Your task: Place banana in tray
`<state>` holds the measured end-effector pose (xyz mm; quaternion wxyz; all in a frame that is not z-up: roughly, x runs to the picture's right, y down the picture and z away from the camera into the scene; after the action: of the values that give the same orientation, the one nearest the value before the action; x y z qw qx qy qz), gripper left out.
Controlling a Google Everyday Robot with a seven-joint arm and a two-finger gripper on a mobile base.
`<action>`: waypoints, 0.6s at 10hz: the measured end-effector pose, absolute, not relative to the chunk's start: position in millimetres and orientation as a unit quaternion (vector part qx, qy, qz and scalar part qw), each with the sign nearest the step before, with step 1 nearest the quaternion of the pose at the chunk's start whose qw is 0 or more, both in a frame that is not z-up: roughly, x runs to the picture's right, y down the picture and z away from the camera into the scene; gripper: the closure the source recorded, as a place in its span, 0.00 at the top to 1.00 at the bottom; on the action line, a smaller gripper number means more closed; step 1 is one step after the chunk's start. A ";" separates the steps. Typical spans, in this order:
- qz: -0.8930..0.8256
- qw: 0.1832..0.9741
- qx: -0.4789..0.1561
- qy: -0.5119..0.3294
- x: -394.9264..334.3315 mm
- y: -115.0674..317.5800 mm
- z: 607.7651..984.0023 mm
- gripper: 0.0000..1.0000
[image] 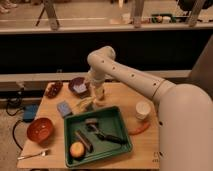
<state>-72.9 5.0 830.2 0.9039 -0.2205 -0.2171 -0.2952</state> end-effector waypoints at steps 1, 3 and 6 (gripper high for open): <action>-0.294 0.903 -0.223 -0.220 -75.7 10.4 839.0 0.80; -0.293 0.901 -0.227 -0.226 -76.8 12.7 845.4 0.80; -0.293 0.896 -0.235 -0.237 -76.7 28.8 867.7 0.80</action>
<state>-76.7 28.8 867.7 0.8959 -0.2346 -0.2372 -0.2932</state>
